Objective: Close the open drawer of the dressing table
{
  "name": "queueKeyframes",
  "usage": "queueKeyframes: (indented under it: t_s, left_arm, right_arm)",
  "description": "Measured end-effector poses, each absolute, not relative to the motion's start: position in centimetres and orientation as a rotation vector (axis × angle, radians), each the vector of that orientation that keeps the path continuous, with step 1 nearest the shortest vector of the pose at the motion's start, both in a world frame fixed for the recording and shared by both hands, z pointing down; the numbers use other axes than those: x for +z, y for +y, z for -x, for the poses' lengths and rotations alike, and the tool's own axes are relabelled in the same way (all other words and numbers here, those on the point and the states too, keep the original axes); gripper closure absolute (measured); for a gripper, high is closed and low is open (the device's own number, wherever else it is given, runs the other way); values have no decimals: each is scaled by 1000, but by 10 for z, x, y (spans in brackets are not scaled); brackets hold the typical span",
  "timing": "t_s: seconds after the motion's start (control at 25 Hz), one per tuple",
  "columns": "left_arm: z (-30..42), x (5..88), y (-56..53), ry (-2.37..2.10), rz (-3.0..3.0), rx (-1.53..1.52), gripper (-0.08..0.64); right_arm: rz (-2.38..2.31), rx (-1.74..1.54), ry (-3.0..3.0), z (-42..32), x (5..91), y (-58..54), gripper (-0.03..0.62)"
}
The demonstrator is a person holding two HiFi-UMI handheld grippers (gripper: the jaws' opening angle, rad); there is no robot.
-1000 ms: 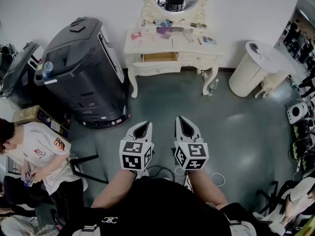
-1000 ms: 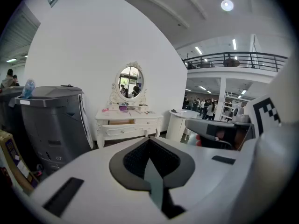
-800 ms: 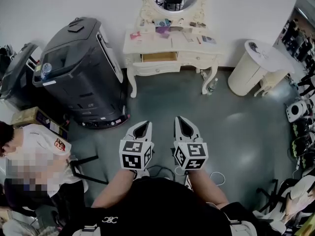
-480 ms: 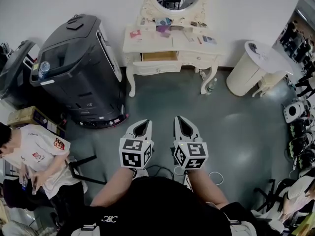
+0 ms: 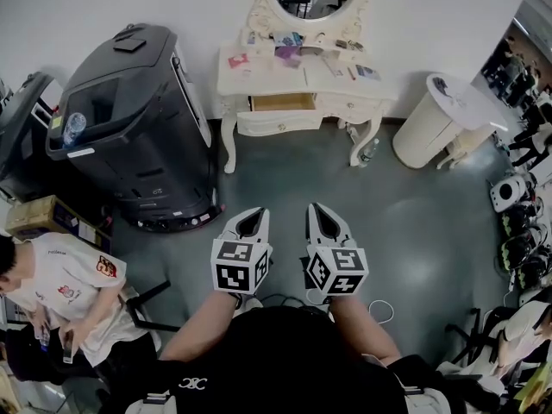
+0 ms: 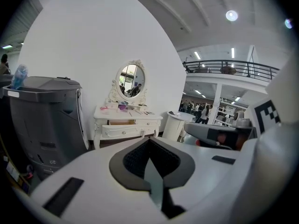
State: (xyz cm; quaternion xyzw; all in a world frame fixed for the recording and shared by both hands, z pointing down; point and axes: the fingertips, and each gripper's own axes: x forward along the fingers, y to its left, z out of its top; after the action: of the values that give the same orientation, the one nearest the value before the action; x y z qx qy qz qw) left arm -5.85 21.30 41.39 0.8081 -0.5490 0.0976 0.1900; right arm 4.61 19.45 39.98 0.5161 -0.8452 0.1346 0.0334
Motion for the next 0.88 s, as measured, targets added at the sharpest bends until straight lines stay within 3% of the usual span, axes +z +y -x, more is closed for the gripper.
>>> queueKeyframes:
  t_s: [0.88]
  left_arm:
    - [100, 428, 131, -1552, -2234, 272, 560]
  right_arm:
    - [-1558, 527, -2633, -7, 413, 108, 581]
